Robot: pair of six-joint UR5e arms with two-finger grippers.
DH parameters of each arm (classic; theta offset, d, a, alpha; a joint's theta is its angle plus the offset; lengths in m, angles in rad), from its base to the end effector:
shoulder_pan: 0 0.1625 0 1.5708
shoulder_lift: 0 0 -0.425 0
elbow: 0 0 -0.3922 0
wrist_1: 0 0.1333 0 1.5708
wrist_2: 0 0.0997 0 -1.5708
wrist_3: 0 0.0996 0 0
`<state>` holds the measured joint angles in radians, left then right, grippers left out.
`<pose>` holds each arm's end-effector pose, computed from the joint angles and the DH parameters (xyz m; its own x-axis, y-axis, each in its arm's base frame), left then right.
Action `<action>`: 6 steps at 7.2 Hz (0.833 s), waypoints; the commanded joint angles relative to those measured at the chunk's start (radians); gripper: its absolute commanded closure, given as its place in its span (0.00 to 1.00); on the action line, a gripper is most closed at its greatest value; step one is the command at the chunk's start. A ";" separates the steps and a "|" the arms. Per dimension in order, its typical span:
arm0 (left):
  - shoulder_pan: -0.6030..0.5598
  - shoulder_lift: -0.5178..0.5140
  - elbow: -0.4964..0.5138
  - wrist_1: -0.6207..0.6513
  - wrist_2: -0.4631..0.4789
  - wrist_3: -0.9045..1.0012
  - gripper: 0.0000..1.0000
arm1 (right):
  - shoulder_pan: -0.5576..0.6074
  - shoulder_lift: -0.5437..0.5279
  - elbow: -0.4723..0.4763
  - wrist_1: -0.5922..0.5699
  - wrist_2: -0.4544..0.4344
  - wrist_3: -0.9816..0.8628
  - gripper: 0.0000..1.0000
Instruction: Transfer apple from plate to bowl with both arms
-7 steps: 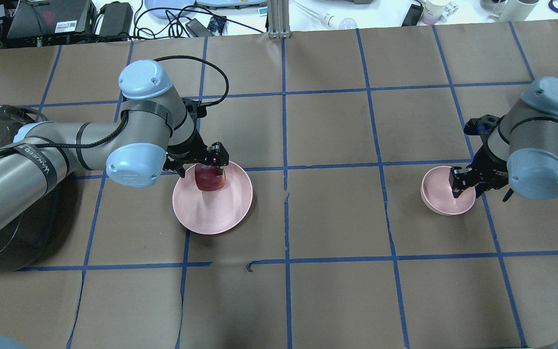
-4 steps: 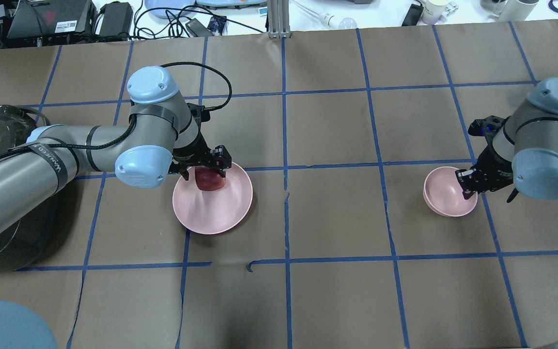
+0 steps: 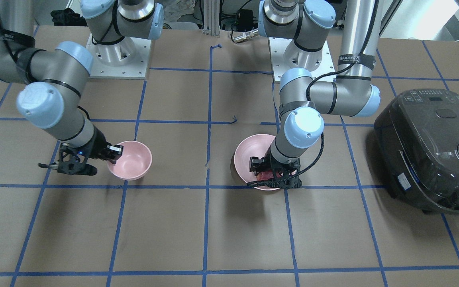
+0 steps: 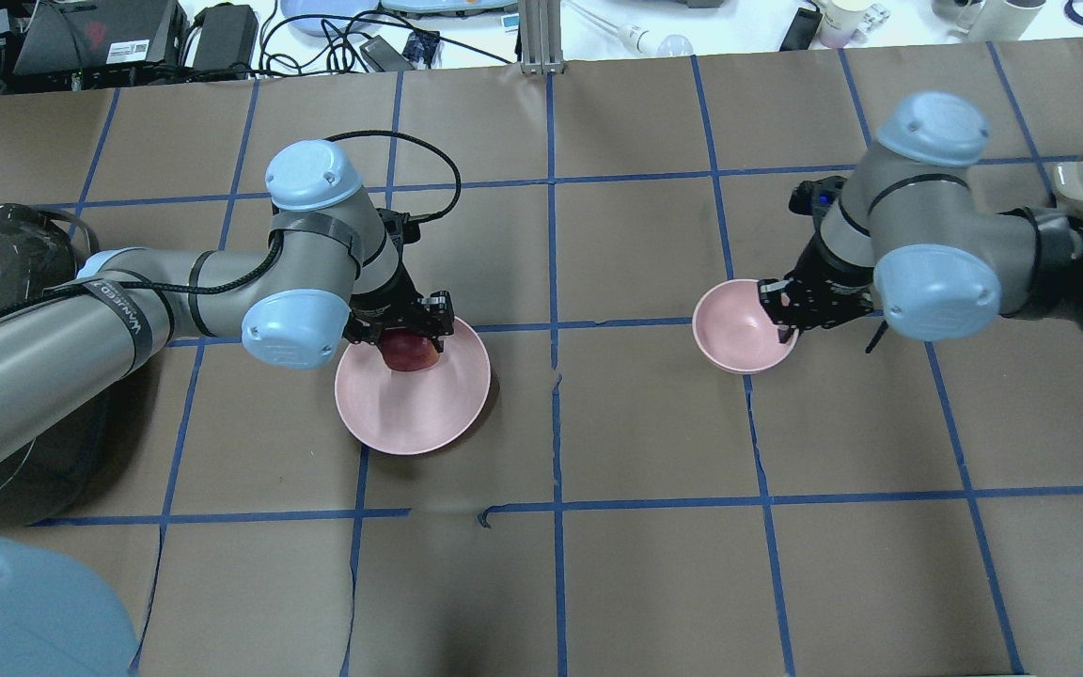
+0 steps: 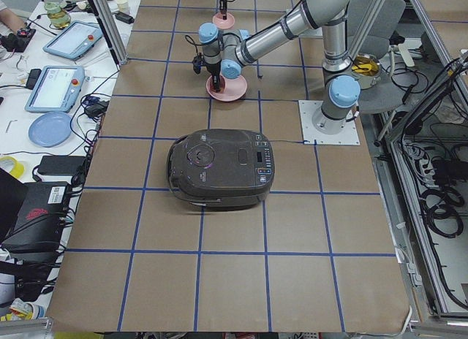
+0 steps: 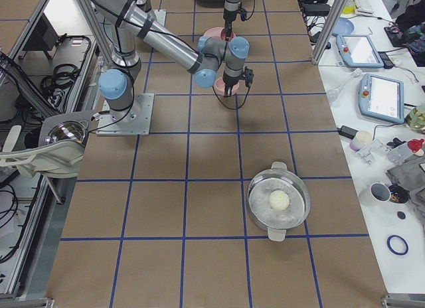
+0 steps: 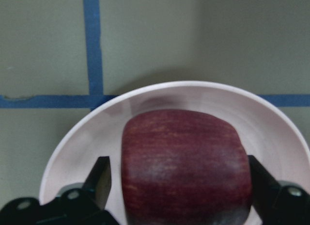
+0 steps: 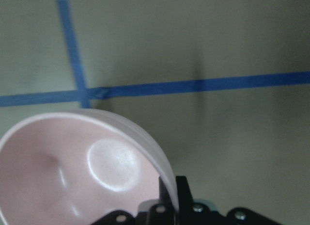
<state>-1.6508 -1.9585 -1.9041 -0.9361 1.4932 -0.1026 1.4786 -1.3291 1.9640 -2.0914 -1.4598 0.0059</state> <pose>-0.1842 -0.5330 0.1895 -0.9973 -0.0291 0.0680 -0.0226 0.9953 0.0937 0.0972 -0.5164 0.2328 -0.9879 0.1099 -0.1094 0.0973 0.9886 0.1147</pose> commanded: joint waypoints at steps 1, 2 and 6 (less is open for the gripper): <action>-0.003 0.019 0.005 -0.001 -0.001 0.011 0.86 | 0.161 0.022 -0.005 -0.007 0.050 0.158 1.00; -0.009 0.032 0.007 0.002 0.001 0.006 0.88 | 0.172 0.027 0.001 -0.015 0.036 0.145 1.00; -0.056 0.040 0.091 -0.018 -0.036 -0.073 0.88 | 0.166 0.027 0.020 -0.115 -0.017 0.146 0.00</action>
<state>-1.6842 -1.9161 -1.8488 -0.9465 1.4748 -0.1300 1.6467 -1.2916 2.0042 -2.1990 -1.4670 0.1473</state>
